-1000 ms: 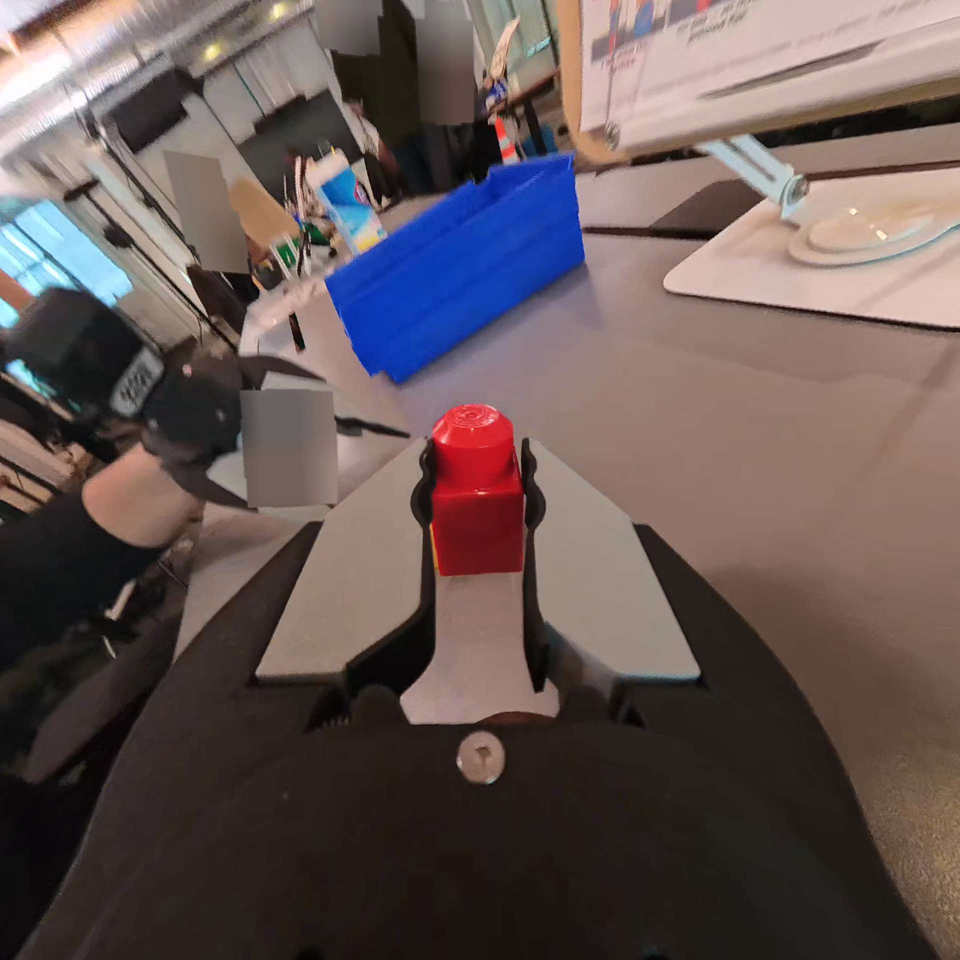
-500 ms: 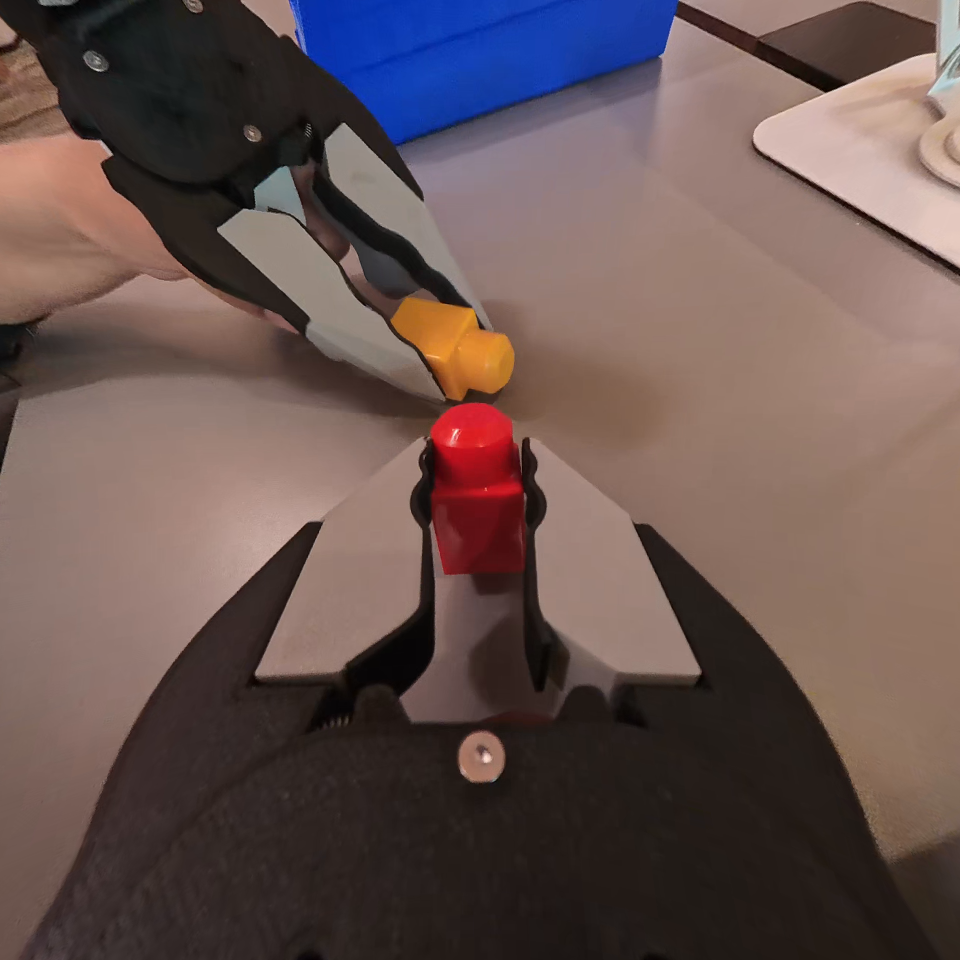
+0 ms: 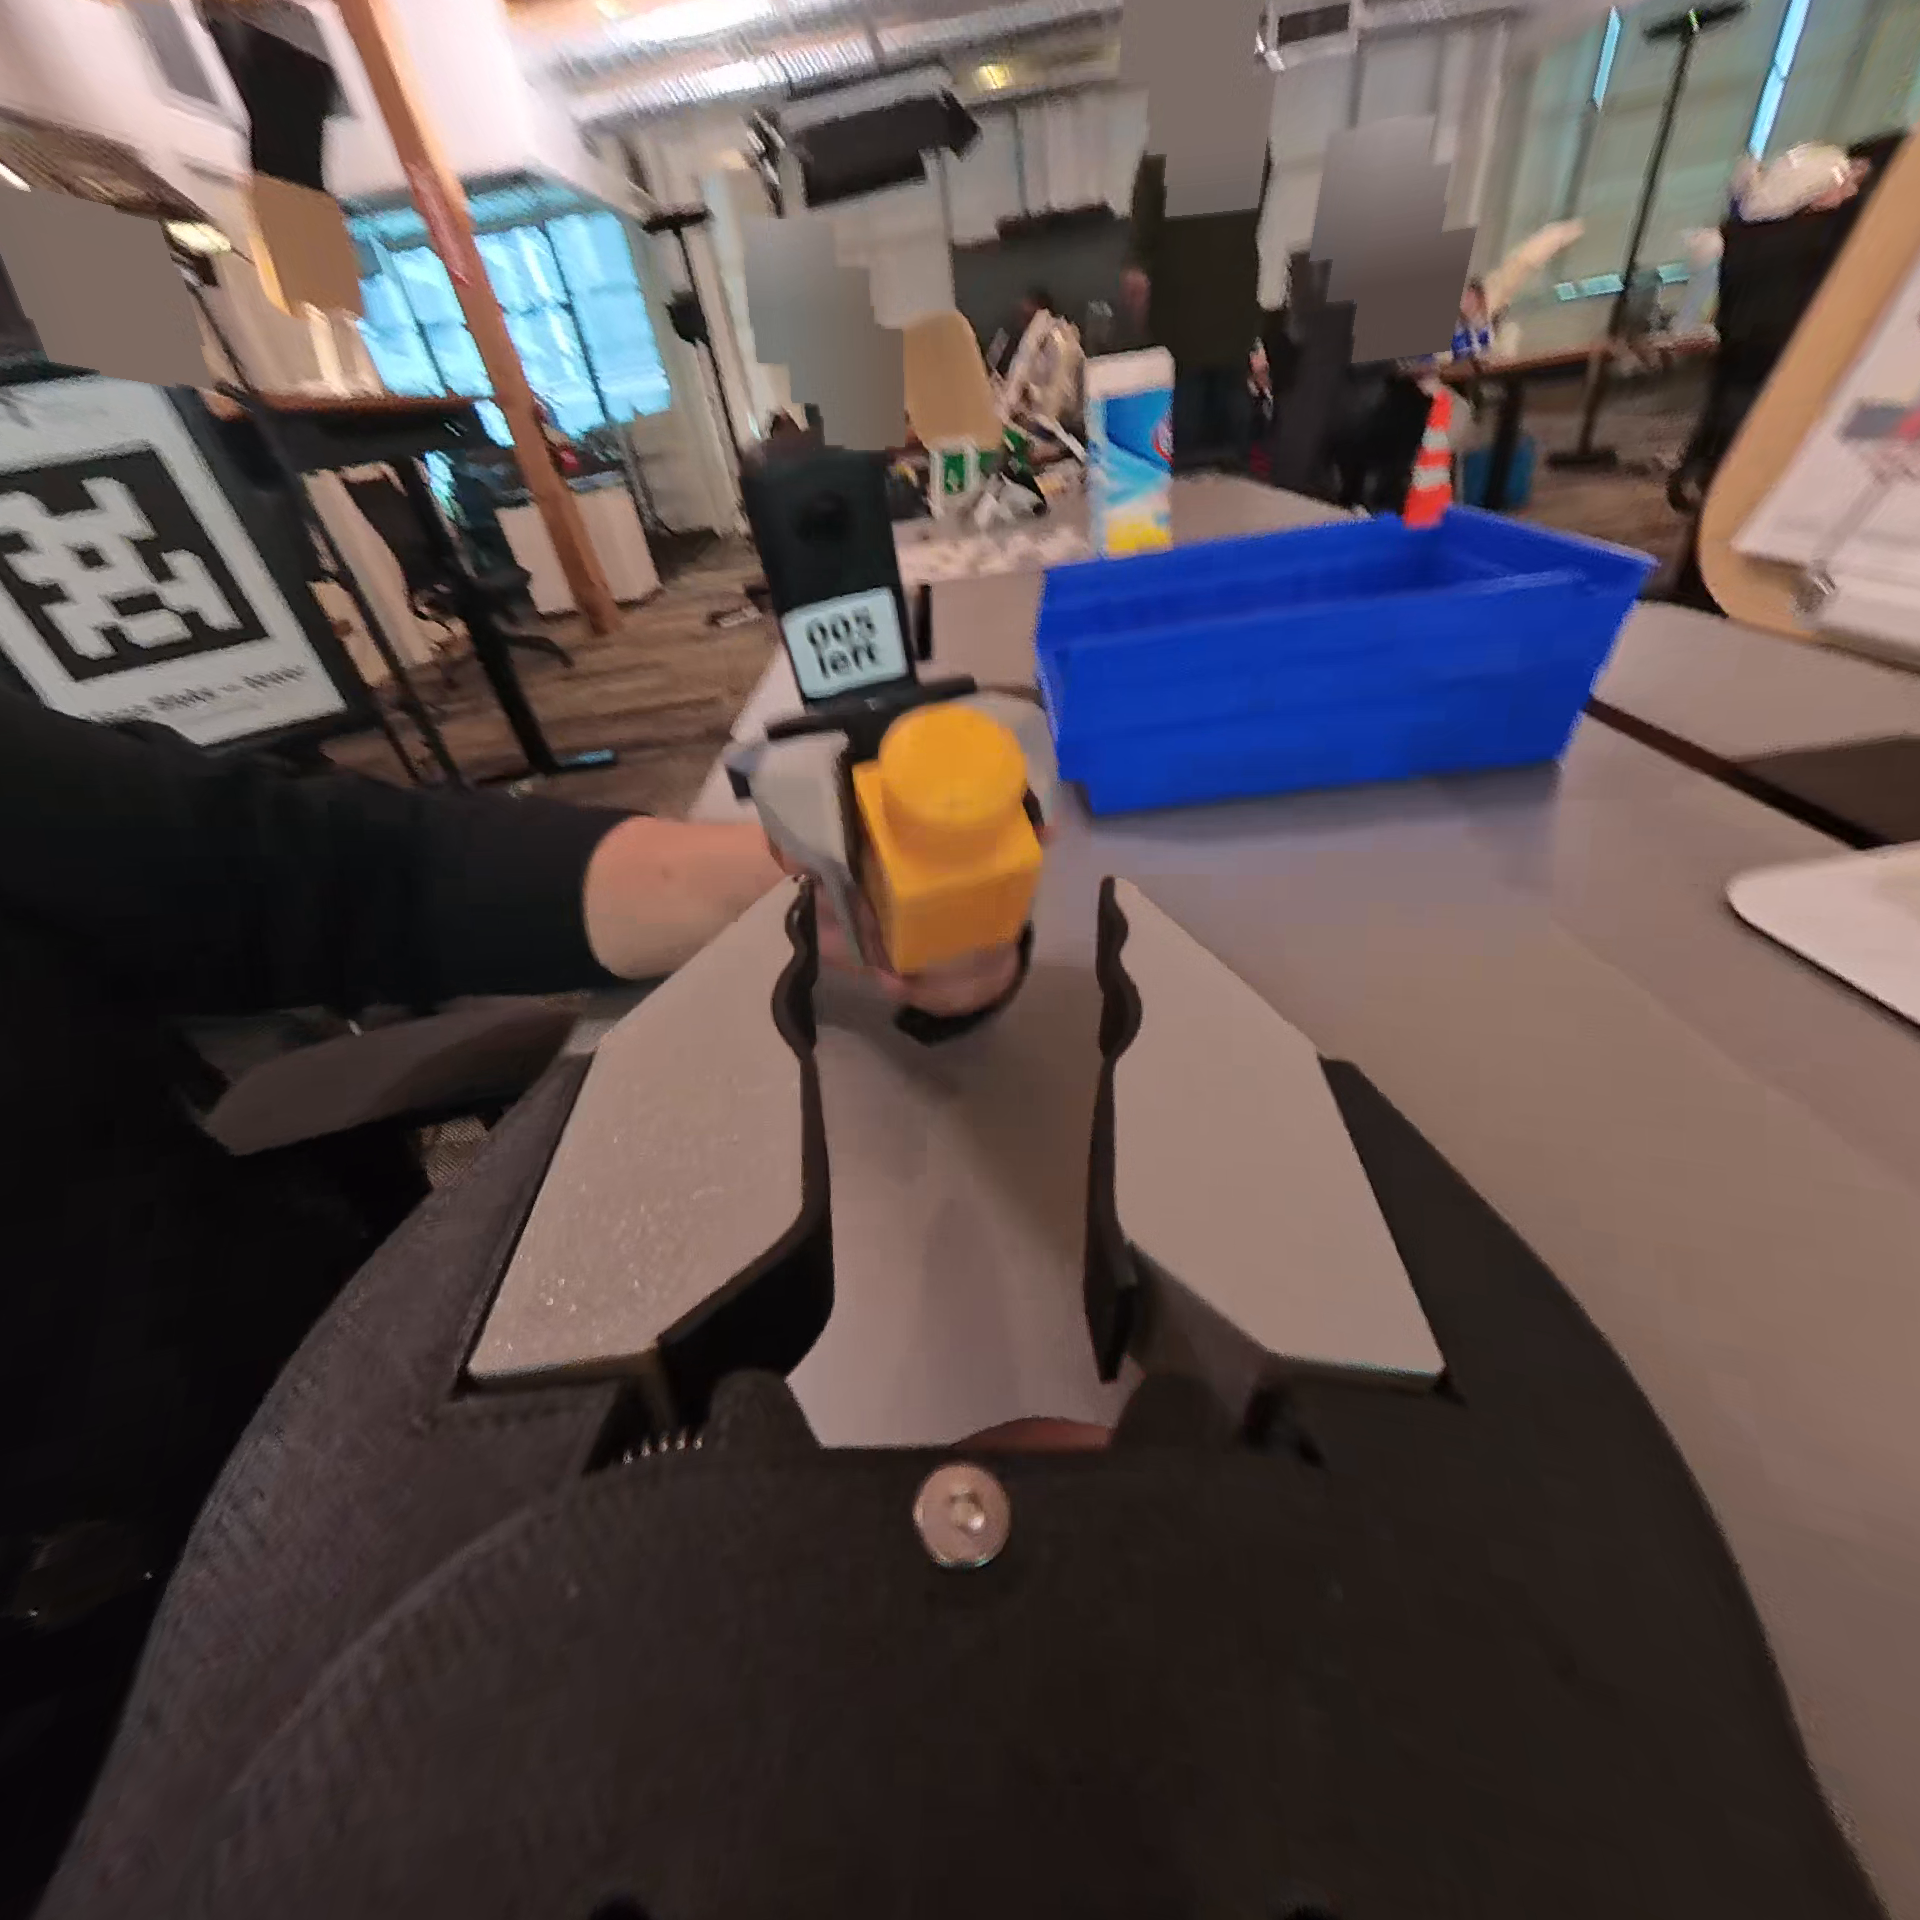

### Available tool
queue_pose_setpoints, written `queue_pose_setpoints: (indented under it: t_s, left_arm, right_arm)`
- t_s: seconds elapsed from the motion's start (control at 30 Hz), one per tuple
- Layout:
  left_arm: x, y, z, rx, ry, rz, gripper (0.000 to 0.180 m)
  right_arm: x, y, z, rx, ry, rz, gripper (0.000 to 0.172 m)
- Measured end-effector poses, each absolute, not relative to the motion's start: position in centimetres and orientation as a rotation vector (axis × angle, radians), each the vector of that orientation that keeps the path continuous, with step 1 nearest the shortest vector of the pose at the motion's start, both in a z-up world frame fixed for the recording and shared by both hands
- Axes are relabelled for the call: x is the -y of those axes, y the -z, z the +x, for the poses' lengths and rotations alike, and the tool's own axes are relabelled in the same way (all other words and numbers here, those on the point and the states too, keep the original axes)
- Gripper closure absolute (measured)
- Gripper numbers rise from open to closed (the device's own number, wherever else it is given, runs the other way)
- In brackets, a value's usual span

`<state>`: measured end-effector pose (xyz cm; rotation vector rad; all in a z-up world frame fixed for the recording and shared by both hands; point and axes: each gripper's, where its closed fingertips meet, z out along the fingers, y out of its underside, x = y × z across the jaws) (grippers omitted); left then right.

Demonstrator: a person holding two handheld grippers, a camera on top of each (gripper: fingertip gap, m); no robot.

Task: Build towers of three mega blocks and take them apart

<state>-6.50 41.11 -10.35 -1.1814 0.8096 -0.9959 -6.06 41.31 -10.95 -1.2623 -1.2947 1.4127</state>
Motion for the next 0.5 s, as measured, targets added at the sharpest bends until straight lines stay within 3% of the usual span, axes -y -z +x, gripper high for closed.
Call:
queue_pose_setpoints:
  t_s: [0.27,0.5]
  left_arm:
    - [-39.7,9.6,-4.8,-0.834,0.985,-1.127,0.146]
    - [-41.7,12.4,-3.9,-0.828,0.908,-1.31,0.146]
  right_arm:
    - [-39.8,8.4,-6.1,1.2,-1.536,-1.148,0.147]
    - [-40.9,9.8,-6.9,1.258,-1.212,-1.222,0.147]
